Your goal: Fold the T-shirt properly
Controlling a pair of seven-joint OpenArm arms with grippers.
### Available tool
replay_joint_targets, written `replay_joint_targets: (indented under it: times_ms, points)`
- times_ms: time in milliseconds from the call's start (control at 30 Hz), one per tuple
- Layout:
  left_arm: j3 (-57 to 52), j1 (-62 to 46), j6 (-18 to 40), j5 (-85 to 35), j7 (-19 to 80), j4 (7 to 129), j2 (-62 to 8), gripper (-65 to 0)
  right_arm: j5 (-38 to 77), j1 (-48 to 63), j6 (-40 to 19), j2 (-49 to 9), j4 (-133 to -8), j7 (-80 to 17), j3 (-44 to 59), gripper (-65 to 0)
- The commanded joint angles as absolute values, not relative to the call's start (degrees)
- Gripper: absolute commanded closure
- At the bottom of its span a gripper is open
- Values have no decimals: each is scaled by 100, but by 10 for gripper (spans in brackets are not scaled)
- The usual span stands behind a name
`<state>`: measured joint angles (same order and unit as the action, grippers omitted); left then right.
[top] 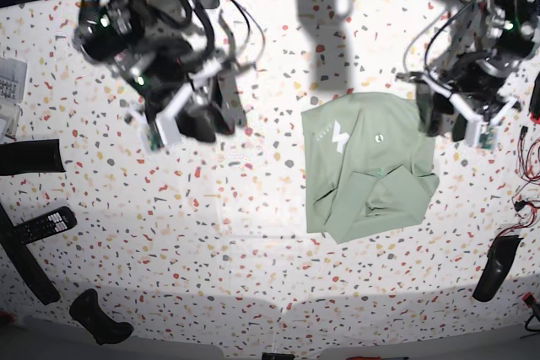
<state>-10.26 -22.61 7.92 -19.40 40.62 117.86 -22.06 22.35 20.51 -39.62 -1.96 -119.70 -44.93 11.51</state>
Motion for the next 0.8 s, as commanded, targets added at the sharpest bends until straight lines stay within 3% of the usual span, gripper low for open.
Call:
replay_joint_targets:
  times_ms: [0, 167, 333, 767]
  points:
    - [-1236, -2353, 770, -1970, 3944, 12018, -2274, -230, 2320, 2182, -4000, -298, -12258, -4394, 1227, -180]
    - [-2034, -3111, 779, -2220, 4189, 12444, -2281, -230, 2370, 2980, -4000, -517, -13047, -4672, 1699, -180]
    - [-2530, -3896, 985, -2305, 4434, 12661, -2449, -230, 3376, 3728, -4000, -539, -13500, -5398, 2235, -180]
    - [-2630, -5966, 1232, -2099, 4431, 12711, -2587, -230, 4093, 5651, -4000, -552, -13500, -6278, 3564, -180]
